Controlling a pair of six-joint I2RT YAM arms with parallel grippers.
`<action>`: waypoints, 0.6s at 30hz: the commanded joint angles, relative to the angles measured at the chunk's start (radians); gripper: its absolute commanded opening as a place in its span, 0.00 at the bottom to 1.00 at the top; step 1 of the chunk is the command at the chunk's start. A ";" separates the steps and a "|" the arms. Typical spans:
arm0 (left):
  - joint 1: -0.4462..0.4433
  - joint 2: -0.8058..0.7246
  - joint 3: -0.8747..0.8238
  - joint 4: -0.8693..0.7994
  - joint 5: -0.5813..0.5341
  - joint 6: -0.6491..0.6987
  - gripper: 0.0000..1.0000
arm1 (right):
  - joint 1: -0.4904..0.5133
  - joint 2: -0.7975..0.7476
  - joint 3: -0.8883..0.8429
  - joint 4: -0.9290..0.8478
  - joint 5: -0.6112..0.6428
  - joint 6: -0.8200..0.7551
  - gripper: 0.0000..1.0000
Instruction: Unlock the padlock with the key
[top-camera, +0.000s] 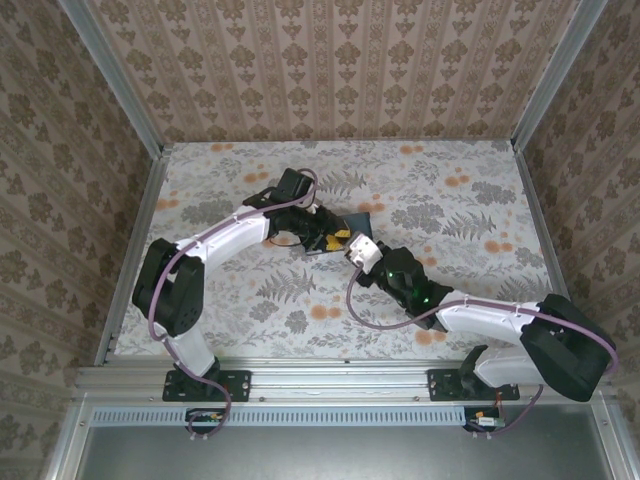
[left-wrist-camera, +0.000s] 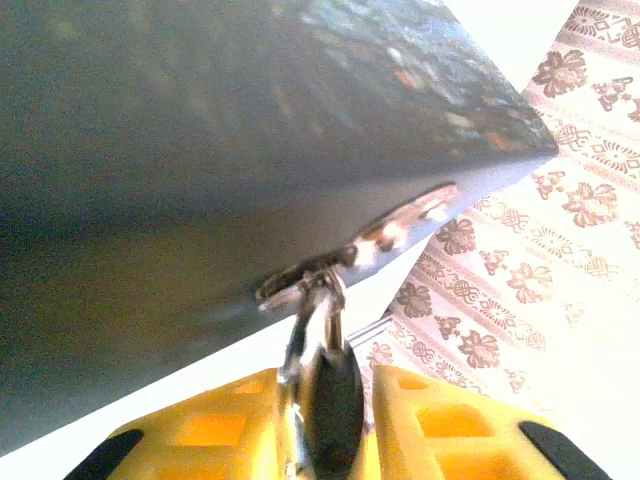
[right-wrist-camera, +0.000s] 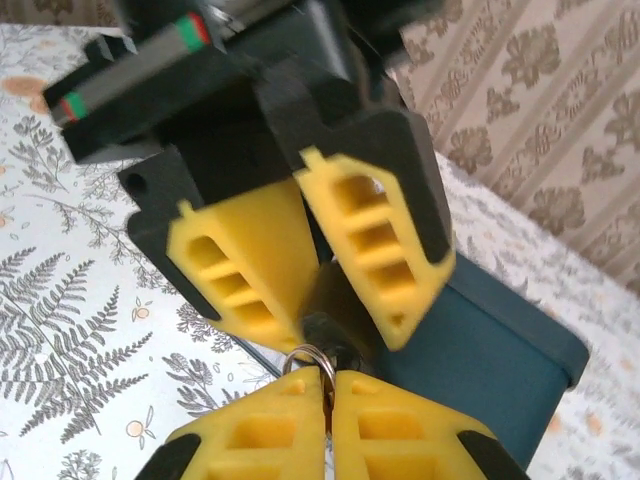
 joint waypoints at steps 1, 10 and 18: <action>-0.008 -0.055 0.015 -0.042 -0.025 0.073 0.00 | -0.001 -0.042 -0.020 -0.090 -0.004 0.229 0.16; -0.012 -0.023 0.036 -0.059 -0.033 0.110 0.00 | -0.087 -0.150 -0.036 -0.197 -0.031 0.680 0.39; -0.012 -0.009 0.048 -0.044 -0.025 0.102 0.00 | -0.122 -0.060 0.057 -0.170 -0.182 0.553 0.61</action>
